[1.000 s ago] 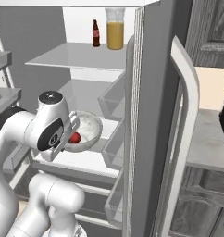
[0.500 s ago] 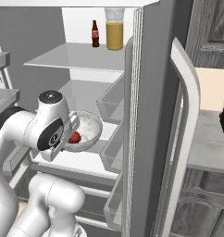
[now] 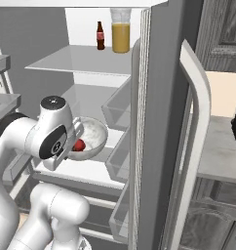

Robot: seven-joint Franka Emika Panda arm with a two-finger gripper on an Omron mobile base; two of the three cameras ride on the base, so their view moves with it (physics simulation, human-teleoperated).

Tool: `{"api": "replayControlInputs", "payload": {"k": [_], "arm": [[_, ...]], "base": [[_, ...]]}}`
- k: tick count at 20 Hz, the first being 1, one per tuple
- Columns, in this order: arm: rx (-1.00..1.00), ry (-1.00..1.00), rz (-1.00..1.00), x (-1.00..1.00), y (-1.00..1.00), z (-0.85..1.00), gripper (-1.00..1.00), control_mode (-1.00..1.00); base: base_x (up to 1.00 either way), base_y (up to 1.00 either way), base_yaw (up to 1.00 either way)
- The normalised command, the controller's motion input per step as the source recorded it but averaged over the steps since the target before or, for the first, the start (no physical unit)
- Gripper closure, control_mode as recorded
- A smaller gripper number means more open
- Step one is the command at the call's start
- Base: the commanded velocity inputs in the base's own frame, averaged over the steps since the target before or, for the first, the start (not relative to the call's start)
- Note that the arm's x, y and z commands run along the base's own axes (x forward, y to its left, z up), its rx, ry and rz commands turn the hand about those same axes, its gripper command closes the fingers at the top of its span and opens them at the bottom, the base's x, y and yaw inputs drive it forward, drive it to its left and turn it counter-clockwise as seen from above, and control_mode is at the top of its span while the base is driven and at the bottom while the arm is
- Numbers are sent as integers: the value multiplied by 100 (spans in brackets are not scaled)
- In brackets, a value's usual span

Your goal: Pick the chicken drumstick and bell pepper from their plates and place them in the bowl. Then put the bowl in the fridge.

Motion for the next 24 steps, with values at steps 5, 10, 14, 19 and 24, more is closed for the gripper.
{"api": "replayControlInputs", "payload": {"k": [5, 10, 14, 19, 24], "arm": [[0, 0, 0, 0, 0, 0, 100, -100], [-1, 0, -1, 1, 2, -1, 100, -100], [0, -4, 0, -12, 3, 34, 100, -100], [0, 5, 1, -3, 0, 59, 100, -100], [-5, -1, 1, 18, -1, 29, 100, -100]], "base": [[0, 0, 0], [0, 0, 0], [0, 0, 0], [0, 0, 0], [0, 0, 0]]}}
